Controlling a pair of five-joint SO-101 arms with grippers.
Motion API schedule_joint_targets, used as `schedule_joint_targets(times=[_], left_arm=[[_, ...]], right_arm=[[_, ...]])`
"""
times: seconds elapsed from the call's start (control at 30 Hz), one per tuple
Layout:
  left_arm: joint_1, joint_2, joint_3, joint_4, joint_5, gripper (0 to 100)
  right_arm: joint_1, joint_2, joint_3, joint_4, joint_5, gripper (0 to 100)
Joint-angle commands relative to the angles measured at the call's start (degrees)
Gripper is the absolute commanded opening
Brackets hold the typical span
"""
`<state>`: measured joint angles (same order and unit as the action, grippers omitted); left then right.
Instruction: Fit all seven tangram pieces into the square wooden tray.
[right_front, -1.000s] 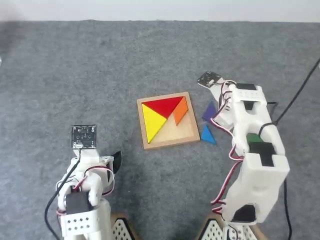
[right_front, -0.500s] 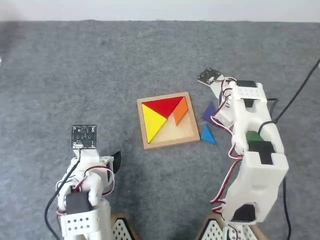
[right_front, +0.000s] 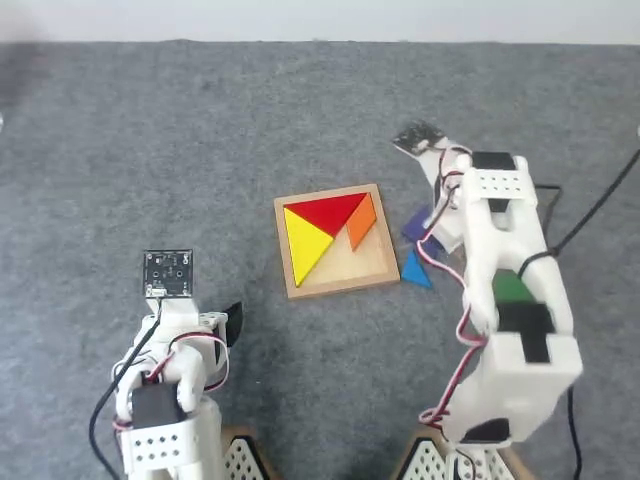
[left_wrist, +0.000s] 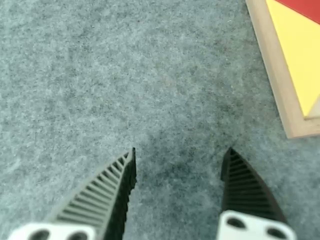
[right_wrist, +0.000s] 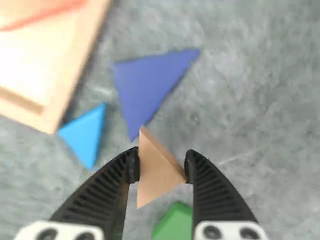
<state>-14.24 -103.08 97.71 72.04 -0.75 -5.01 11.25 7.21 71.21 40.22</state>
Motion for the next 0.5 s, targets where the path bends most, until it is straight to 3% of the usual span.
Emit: schedule_joint_targets(times=[0.0, 0.17, 0.23, 0.37, 0.47], left_arm=[[0.09, -1.23, -1.27, 0.26, 0.44, 27], [0.09, -1.23, -1.27, 0.26, 0.44, 27], [0.09, -1.23, -1.27, 0.26, 0.44, 27], [0.09, -1.23, -1.27, 0.26, 0.44, 27], [0.09, -1.23, -1.27, 0.26, 0.44, 27]], right_arm=[[-5.67, -6.73, -1.32, 1.27, 0.00, 8.3], [-16.75, -6.64, -2.20, -0.48, 13.36, 8.3], [-19.82, -5.67, -2.90, -2.77, 23.82, 8.3], [-24.04, -3.03, -2.90, -8.48, 51.87, 8.6], [-26.68, -0.22, -2.90, -13.05, 62.15, 8.7]])
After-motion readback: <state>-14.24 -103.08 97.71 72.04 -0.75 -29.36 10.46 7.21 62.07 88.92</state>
